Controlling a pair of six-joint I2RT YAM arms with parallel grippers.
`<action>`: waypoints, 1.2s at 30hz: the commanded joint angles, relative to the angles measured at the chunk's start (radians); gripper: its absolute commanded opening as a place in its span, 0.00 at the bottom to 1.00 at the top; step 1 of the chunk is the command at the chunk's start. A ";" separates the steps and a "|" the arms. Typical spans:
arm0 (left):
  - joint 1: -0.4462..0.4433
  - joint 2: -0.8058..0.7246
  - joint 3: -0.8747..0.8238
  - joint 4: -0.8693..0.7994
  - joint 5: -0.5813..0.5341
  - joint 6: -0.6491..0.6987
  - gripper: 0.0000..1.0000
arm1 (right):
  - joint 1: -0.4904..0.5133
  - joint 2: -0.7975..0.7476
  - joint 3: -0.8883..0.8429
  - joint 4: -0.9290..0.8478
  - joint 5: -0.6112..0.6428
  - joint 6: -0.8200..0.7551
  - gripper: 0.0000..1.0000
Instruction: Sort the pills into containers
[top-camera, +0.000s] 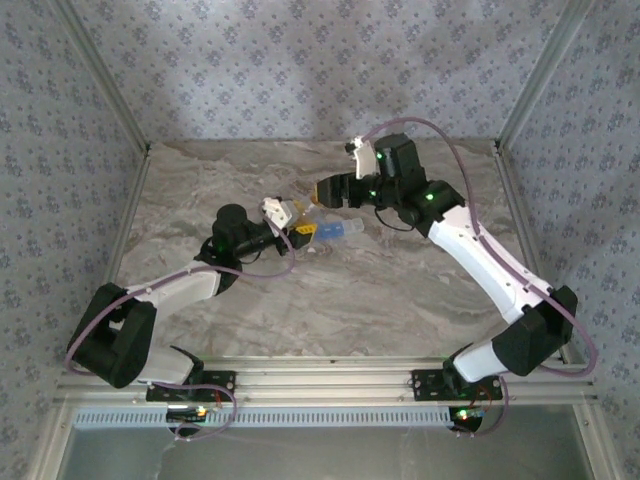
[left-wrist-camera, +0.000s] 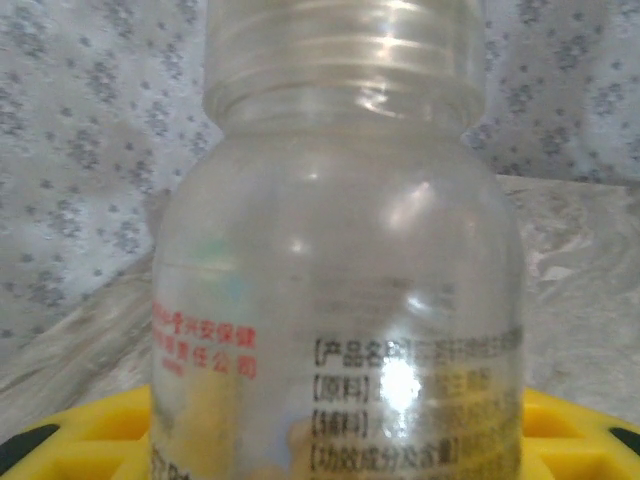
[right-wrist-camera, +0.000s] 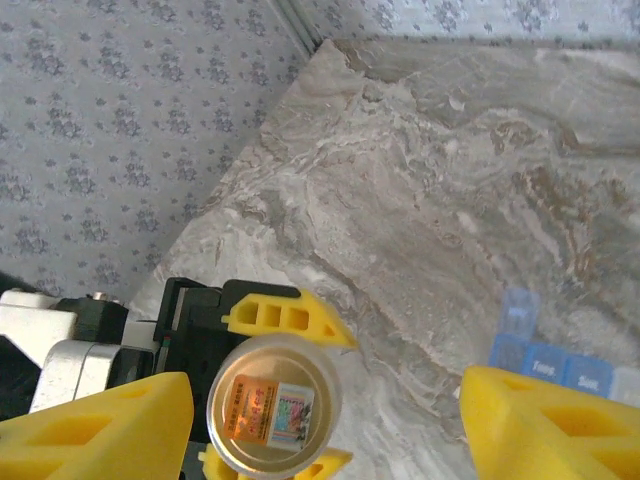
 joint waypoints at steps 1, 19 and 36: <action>-0.011 -0.002 -0.005 0.070 -0.066 -0.021 0.14 | 0.027 0.022 0.010 0.057 0.041 0.109 0.73; -0.016 -0.004 -0.009 0.067 -0.082 -0.027 0.14 | 0.062 0.144 0.080 0.032 0.024 0.084 0.50; 0.021 -0.026 0.007 0.016 0.118 -0.050 0.12 | 0.028 0.090 -0.017 0.117 -0.238 -0.274 0.00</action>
